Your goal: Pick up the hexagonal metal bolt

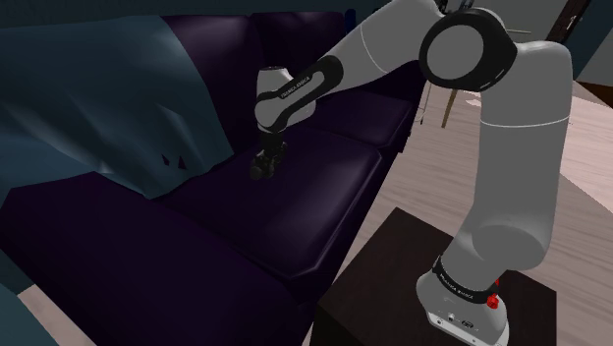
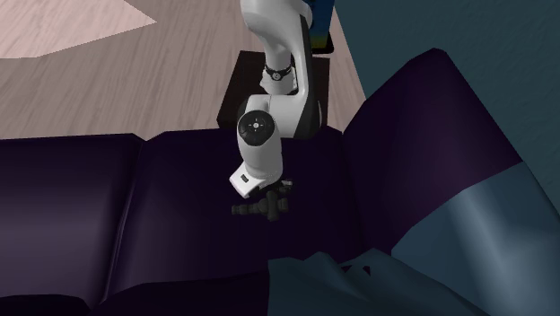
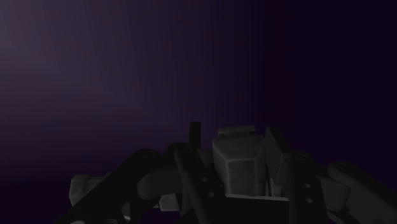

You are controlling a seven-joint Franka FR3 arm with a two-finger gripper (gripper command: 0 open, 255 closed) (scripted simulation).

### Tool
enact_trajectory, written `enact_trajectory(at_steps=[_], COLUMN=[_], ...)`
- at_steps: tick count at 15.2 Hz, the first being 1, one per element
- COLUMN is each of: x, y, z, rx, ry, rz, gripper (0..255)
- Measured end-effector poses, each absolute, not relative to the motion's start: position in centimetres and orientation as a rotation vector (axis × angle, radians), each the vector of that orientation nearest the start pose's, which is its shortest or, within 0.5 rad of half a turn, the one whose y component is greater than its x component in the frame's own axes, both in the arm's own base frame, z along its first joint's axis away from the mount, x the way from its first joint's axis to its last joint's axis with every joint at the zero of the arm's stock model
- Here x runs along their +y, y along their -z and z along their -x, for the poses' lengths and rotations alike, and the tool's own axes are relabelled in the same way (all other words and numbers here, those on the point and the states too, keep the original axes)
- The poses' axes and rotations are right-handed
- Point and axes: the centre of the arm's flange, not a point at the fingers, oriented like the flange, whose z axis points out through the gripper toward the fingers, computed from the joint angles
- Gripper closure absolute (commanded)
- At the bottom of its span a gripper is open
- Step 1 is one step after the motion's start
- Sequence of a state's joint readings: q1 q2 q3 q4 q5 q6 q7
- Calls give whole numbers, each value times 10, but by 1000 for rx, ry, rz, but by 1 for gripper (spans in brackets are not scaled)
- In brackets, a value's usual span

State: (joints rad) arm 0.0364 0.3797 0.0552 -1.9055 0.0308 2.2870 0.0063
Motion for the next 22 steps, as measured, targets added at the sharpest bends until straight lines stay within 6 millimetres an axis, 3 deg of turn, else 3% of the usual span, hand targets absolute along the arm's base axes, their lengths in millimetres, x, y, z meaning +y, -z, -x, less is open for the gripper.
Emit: enact_trajectory(at_steps=[7,22], x=[56,55], y=[-302,-377], z=[-623,-623], rx=[-95,-94], ry=[0,0], rz=[3096,3096], gripper=[255,255])
